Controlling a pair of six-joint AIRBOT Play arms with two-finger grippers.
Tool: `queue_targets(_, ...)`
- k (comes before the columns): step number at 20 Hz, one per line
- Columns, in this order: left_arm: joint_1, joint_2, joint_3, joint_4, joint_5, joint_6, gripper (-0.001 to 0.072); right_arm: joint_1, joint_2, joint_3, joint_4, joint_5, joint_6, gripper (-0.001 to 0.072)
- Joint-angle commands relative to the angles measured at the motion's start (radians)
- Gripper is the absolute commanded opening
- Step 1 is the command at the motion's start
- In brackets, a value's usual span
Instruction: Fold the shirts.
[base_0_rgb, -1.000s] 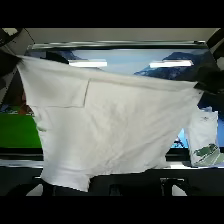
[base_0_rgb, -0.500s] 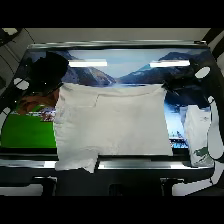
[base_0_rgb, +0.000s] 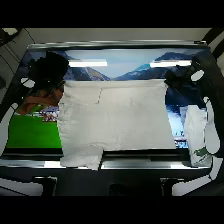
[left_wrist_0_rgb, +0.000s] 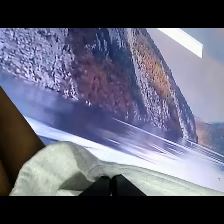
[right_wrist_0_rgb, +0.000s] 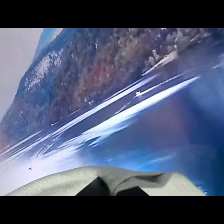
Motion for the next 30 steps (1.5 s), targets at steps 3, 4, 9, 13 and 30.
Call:
queue_targets(3,0.033,0.105,0.003,0.035,-0.185,0.005,0.0024,-0.052,0.077,0.001,-0.079,0.199,0.0,0.0042)
queue_targets(4,0.04,0.123,0.003,0.085,-0.266,0.004,0.0025,-0.072,0.087,0.001,-0.108,0.286,0.0,0.0042)
queue_targets(9,0.04,0.104,-0.083,0.165,-0.604,0.0,0.0024,-0.088,0.067,-0.047,-0.259,0.654,-0.034,0.0042)
queue_targets(13,0.04,0.104,-0.16,0.168,-0.681,-0.01,0.0024,-0.089,0.066,-0.125,-0.274,0.671,-0.039,0.0042)
queue_targets(30,0.109,0.237,-0.216,0.199,-0.84,0.009,0.0462,-0.166,0.209,-0.178,-0.337,0.788,-0.075,0.0553)
